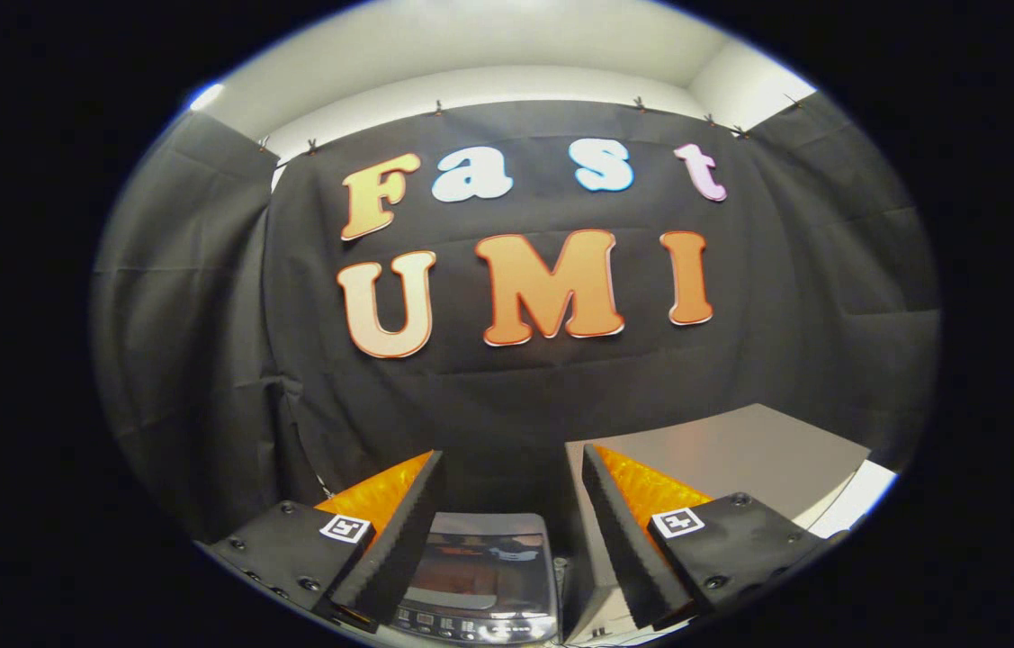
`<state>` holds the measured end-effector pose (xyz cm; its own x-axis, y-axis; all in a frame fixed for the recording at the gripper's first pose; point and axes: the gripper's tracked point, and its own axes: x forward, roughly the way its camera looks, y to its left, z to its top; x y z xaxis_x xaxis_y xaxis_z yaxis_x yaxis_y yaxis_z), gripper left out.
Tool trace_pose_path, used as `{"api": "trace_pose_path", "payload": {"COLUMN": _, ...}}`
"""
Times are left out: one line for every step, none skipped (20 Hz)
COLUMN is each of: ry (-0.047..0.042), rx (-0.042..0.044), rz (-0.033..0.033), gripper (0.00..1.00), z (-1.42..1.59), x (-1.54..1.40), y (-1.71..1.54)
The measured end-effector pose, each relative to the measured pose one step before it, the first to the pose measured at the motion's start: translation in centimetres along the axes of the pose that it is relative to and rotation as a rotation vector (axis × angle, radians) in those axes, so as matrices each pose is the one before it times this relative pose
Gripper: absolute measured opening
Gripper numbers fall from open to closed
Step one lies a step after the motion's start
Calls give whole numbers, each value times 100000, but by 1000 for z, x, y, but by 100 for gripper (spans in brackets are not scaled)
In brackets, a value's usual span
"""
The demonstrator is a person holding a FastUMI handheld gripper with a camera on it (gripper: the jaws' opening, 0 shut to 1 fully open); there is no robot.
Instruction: Put the clothes into the washing machine and then close the washing machine lid.
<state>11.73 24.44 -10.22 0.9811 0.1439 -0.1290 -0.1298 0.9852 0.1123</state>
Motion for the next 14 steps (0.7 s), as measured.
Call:
{"api": "trace_pose_path", "payload": {"ry": -624, "rx": -157, "rz": -2538, "gripper": 98, "z": 78, "x": -794, "y": -1928}}
{"api": "trace_pose_path", "payload": {"ry": 664, "rx": -715, "rz": -3207, "gripper": 98, "z": -308, "x": -778, "y": -2231}}
{"api": "trace_pose_path", "payload": {"ry": 503, "rx": -425, "rz": -2436, "gripper": 98, "z": -475, "x": -772, "y": -1892}}
{"api": "trace_pose_path", "payload": {"ry": 9, "rx": 202, "rz": -1670, "gripper": 98, "z": -116, "x": -1000, "y": -1690}}
{"api": "trace_pose_path", "payload": {"ry": -227, "rx": 256, "rz": -1515, "gripper": 98, "z": 114, "x": -1036, "y": -1469}}
{"api": "trace_pose_path", "payload": {"ry": -641, "rx": -1104, "rz": -1916, "gripper": 99, "z": 321, "x": -986, "y": -1605}}
{"api": "trace_pose_path", "payload": {"ry": -2160, "rx": -2773, "rz": -2044, "gripper": 99, "z": 720, "x": -794, "y": -1690}}
{"api": "trace_pose_path", "payload": {"ry": -2073, "rx": -3632, "rz": -2318, "gripper": 99, "z": 957, "x": -827, "y": -1595}}
{"api": "trace_pose_path", "payload": {"ry": -1666, "rx": -3112, "rz": -1952, "gripper": 99, "z": 860, "x": -591, "y": -1302}}
{"api": "trace_pose_path", "payload": {"ry": -1305, "rx": -1382, "rz": 111, "gripper": 100, "z": 784, "x": -636, "y": -715}}
{"api": "trace_pose_path", "payload": {"ry": -1455, "rx": -284, "rz": 1412, "gripper": 100, "z": 1044, "x": -978, "y": -12}}
{"api": "trace_pose_path", "payload": {"ry": -1153, "rx": -497, "rz": 1086, "gripper": 100, "z": 785, "x": -909, "y": -290}}
{"api": "trace_pose_path", "payload": {"ry": -845, "rx": -1220, "rz": 399, "gripper": 100, "z": 506, "x": -579, "y": -598}}
{"api": "trace_pose_path", "payload": {"ry": -531, "rx": -1314, "rz": -72, "gripper": 100, "z": 411, "x": -702, "y": -511}}
